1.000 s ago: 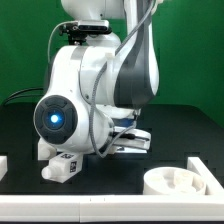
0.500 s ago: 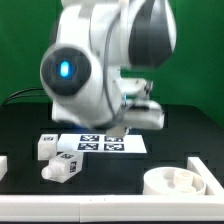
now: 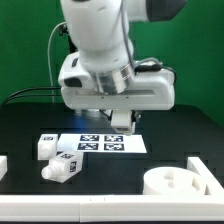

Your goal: Assemble stool

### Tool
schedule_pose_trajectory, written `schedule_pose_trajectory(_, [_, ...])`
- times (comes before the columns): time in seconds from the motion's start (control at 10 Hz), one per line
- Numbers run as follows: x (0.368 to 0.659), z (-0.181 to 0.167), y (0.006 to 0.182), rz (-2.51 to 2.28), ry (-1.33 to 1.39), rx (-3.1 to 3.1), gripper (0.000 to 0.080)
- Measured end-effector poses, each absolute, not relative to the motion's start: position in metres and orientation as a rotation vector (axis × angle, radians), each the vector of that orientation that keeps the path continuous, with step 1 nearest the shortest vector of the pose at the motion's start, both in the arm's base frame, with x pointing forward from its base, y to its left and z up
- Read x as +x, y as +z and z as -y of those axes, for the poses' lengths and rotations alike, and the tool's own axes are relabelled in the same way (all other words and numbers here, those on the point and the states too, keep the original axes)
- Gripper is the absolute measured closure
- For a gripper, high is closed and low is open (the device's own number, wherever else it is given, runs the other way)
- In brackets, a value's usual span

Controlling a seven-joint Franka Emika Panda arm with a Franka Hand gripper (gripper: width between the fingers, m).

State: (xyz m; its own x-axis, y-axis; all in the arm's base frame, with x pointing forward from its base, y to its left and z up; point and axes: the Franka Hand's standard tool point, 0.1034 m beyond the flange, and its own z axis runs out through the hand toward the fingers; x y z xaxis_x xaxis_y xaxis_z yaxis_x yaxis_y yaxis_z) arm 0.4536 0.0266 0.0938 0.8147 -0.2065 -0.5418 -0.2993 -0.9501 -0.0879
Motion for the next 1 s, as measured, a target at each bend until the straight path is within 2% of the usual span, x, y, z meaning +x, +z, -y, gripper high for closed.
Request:
schedule_pose_trajectory(0.1, [0.48,-0.038,0.112,-0.365,0.733,-2.853,0.0466])
schedule_pose_trajectory(0.3, [0.524,-0.07,0.134,-0.329,0.56,-2.927,0.0466])
schedule_pose_trajectory(0.6, [0.53,-0.076,0.13,-0.325,0.265,-2.978,0.0466])
schedule_pose_trajectory(0.8, [0.534,-0.068,0.121,-0.228,0.11,-3.041,0.0466])
schedule_pose_trajectory(1.0, [0.565,-0.066,0.128,-0.181,-0.11,-3.048,0.0466])
